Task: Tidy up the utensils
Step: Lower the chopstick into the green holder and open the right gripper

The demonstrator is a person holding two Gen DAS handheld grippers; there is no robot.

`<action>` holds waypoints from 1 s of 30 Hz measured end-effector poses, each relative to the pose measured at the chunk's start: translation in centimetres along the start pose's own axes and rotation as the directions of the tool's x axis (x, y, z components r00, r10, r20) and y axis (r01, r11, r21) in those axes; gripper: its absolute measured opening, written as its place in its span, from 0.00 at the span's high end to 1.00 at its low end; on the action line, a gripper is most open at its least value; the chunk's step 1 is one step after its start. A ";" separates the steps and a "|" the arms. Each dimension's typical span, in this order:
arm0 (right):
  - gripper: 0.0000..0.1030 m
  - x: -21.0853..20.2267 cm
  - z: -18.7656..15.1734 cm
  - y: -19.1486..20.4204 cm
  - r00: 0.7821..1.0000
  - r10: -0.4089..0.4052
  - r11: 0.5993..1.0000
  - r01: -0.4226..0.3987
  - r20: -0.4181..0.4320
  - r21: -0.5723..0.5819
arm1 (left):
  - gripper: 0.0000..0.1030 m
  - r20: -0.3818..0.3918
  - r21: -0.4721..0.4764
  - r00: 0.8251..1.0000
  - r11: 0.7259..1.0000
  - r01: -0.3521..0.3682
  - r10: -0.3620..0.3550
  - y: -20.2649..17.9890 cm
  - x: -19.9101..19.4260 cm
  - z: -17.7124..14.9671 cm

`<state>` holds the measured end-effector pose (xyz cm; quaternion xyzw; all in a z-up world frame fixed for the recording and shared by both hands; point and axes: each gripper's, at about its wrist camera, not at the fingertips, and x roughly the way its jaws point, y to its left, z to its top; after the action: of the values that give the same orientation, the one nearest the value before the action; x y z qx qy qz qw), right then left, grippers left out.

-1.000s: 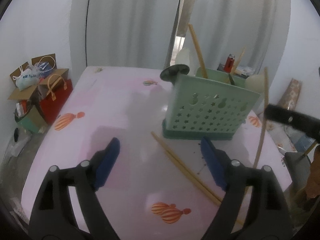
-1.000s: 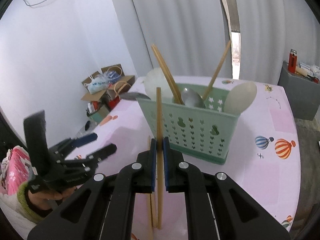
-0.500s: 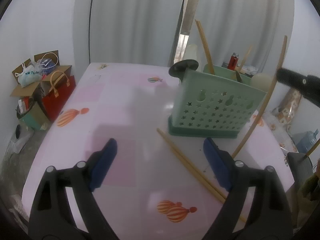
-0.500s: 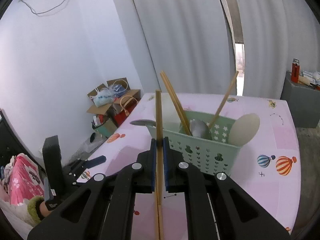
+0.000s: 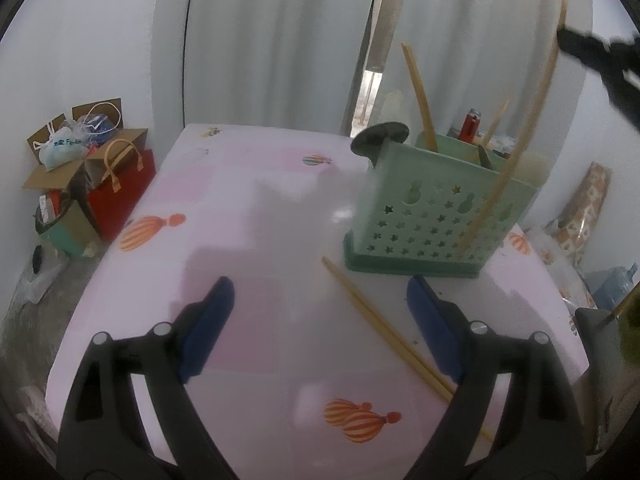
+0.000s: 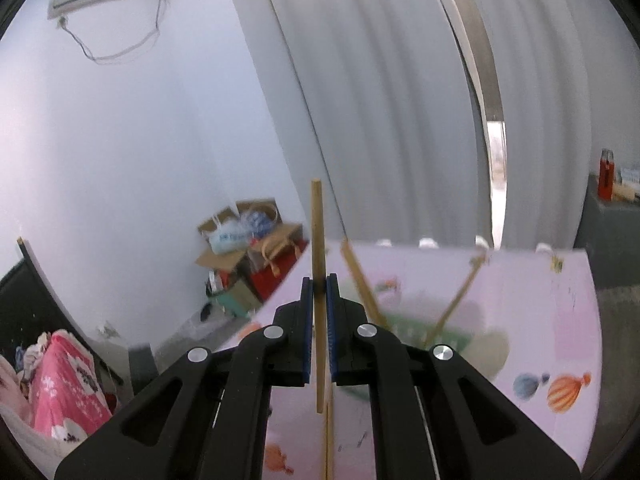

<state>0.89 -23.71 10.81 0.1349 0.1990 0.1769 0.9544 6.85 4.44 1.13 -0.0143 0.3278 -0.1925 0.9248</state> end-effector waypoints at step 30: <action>0.94 5.7 4.1 -6.4 0.977 -0.211 0.977 0.210 0.024 0.032 | 0.18 0.014 -0.070 1.000 0.997 -0.024 0.025 2.7 -0.9 -0.2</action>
<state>9.38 -27.97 10.48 0.1293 0.2018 0.0700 0.9683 7.03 7.26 1.06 -0.0438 0.3275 -0.1696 0.9285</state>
